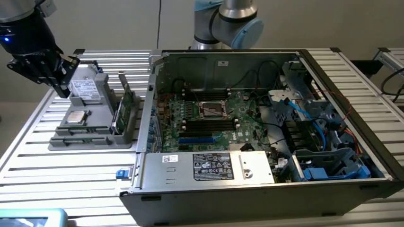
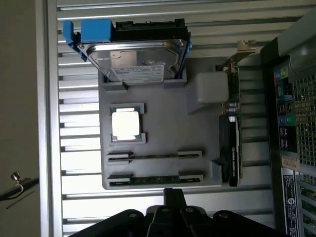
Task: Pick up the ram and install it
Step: 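Pick up the ram and move it above insertion slot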
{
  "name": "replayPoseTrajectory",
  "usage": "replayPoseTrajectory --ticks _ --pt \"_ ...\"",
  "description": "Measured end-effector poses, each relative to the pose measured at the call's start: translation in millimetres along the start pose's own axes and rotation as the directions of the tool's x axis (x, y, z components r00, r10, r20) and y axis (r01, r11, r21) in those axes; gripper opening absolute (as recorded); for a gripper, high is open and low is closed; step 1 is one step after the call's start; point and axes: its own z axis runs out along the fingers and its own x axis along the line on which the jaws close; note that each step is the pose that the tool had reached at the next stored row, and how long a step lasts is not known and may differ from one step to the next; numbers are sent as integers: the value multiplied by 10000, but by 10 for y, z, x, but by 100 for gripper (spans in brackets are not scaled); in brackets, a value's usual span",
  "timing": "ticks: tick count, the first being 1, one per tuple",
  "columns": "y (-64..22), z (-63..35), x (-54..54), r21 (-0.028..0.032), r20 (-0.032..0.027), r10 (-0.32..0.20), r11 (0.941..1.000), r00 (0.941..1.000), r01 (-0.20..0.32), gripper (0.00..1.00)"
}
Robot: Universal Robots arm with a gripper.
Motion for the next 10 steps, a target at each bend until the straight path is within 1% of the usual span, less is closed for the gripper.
replayPoseTrajectory --ticks 2,4,7,10 --pt "0 -1 0 1 -1 1 10000 10000 -1 11" --pt "0 -1 15 0 13 -15 10000 10000 15 11" --pt "0 -1 18 -3 -9 -512 9987 9987 512 11" --pt "-1 0 18 -7 -34 -1054 9944 9944 1054 11"
